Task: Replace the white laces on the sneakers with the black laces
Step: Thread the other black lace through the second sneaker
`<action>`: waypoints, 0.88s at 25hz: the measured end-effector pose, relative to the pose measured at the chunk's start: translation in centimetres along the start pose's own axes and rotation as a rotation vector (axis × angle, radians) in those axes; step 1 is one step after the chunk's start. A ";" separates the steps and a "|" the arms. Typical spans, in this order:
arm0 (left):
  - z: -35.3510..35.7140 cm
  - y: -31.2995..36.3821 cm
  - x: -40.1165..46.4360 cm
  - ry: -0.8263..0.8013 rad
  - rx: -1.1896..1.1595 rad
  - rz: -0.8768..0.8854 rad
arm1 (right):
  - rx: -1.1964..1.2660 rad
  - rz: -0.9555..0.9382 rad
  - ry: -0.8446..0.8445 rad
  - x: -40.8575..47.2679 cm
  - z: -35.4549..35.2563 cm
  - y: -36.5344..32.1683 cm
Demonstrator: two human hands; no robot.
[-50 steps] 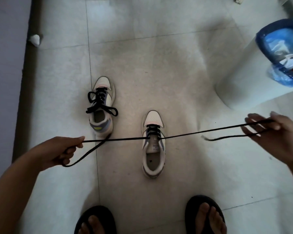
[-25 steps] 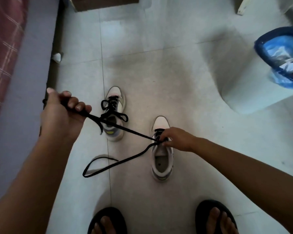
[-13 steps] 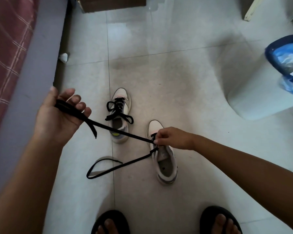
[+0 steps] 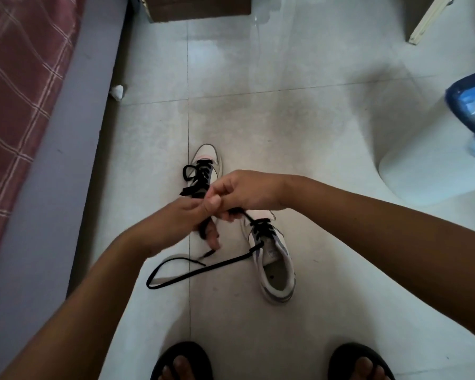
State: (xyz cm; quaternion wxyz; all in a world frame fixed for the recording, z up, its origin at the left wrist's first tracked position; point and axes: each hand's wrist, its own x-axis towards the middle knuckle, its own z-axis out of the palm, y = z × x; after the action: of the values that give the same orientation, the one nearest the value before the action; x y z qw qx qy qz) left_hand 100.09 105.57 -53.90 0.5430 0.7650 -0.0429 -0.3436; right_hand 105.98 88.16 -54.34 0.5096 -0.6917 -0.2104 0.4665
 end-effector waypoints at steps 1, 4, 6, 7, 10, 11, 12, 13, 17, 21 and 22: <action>0.2 -0.5 0.1 -0.003 -0.025 -0.019 | 0.000 0.006 0.015 -0.5 -0.5 0.5; -1.3 -3.1 -0.6 0.068 -0.059 -0.107 | -0.039 0.090 0.061 -3.8 -3.2 4.1; -2.4 -4.6 -1.4 0.081 -0.036 -0.185 | -0.138 0.169 0.159 -6.6 -5.3 7.0; -2.7 -5.2 -1.6 0.089 -0.016 -0.216 | -0.173 0.215 0.223 -7.9 -6.4 8.4; -3.4 -5.8 -1.4 0.134 0.053 -0.276 | -0.244 0.405 0.352 -11.0 -9.0 11.4; -3.5 -5.6 -1.2 0.146 0.066 -0.283 | -0.301 0.483 0.357 -11.6 -9.5 12.0; -3.5 -5.4 -0.9 0.154 0.070 -0.282 | -0.405 0.567 0.337 -11.7 -9.6 12.2; -3.2 -4.9 -0.4 0.156 0.075 -0.271 | -0.546 0.635 0.310 -11.2 -9.3 11.9; 3.2 -1.3 3.2 -0.004 0.254 -0.125 | -0.167 0.284 0.308 -5.9 -3.0 6.9; 8.1 0.1 6.0 0.068 0.283 -0.081 | -0.022 0.340 0.025 -5.5 -1.3 5.8; 9.4 -0.6 5.9 0.045 0.193 -0.165 | -0.136 0.387 0.030 -6.5 -2.2 6.6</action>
State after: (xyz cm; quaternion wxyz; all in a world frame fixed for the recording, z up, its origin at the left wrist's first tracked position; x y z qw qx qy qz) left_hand 98.97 95.68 -58.87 0.4374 0.8222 -0.0007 -0.3642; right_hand 103.57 79.47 -57.35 0.3655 -0.7589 -0.0972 0.5301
